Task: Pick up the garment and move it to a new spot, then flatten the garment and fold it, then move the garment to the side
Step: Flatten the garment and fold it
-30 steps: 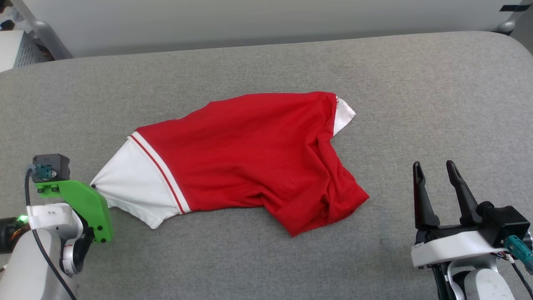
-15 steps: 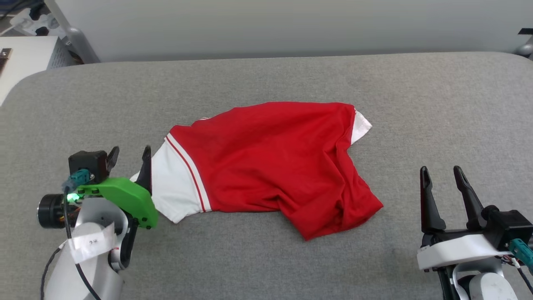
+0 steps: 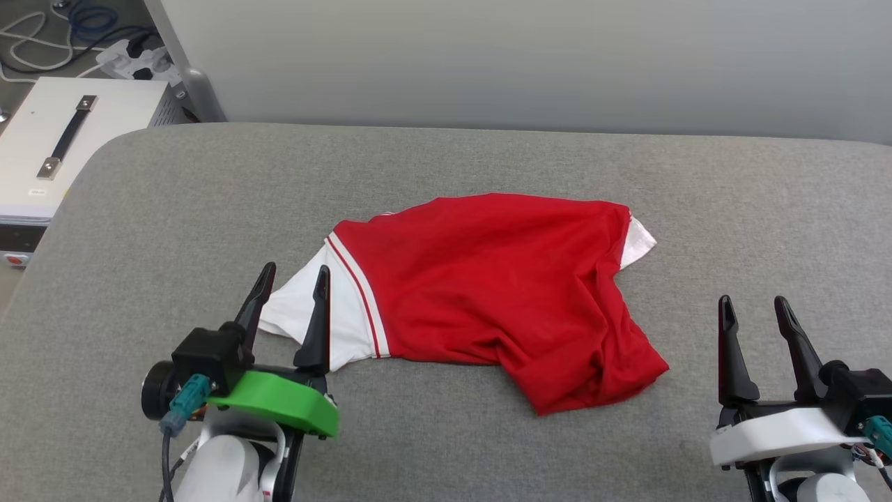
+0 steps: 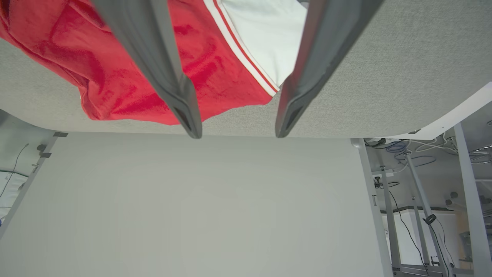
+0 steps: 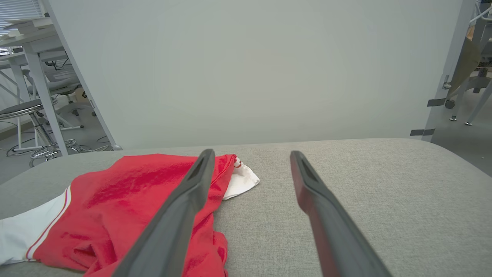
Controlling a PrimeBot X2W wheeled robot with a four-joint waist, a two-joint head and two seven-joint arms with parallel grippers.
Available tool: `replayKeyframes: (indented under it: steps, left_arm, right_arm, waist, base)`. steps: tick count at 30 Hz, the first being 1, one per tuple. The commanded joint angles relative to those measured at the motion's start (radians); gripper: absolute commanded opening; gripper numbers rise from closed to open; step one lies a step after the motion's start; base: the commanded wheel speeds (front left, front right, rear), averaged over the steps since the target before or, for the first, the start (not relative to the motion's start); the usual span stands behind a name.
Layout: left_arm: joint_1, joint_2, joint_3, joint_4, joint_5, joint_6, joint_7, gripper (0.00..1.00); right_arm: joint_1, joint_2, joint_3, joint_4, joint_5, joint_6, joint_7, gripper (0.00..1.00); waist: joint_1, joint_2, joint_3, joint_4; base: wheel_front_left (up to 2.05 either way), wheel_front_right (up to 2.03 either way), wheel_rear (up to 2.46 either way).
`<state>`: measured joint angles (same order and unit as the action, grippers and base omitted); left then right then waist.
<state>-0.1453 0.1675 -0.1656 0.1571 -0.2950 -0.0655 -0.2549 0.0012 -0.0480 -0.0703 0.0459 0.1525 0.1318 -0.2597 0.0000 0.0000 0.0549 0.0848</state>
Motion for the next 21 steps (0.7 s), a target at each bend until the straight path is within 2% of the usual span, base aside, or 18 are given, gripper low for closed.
replayKeyframes:
  steps: [1,7,9,14,18,21]
  left_arm:
    - [0.018,-0.019,0.008,-0.016,0.008,0.006,-0.006,1.0]
    - [0.052,-0.057,0.044,-0.051,0.046,-0.005,-0.007,1.0]
    - [0.048,-0.063,0.053,-0.049,0.063,-0.018,-0.007,1.0]
    - [0.039,-0.077,0.059,-0.037,0.079,-0.031,-0.007,1.0]
    - [0.033,-0.09,0.061,-0.03,0.085,-0.039,-0.007,1.0]
    - [0.029,-0.097,0.063,-0.026,0.087,-0.043,-0.007,1.0]
  right_arm:
    - [0.008,-0.002,0.0,-0.005,-0.005,-0.001,-0.002,1.0]
    - [0.008,-0.002,0.011,-0.01,-0.024,-0.001,-0.002,1.0]
    - [0.005,-0.002,0.045,0.011,-0.028,-0.001,0.027,1.0]
    - [-0.039,-0.086,0.17,0.039,0.012,-0.001,0.289,1.0]
    - [-0.1,-0.188,0.26,0.027,0.098,-0.001,0.546,1.0]
    - [-0.143,-0.243,0.285,0.027,0.146,-0.001,0.677,1.0]
  waist:
    - [0.0,0.0,-0.004,0.007]
    - [0.0,0.0,0.005,0.021]
    - [0.0,0.0,0.009,0.034]
    - [0.0,0.0,0.014,0.063]
    - [0.0,0.0,0.025,0.098]
    - [0.0,0.0,0.034,0.122]
  base:
    - [0.0,0.0,0.0]
    - [0.0,0.0,0.0]
    - [0.0,0.0,0.0]
    - [0.0,0.0,0.0]
    - [0.0,0.0,0.0]
    - [0.0,0.0,0.0]
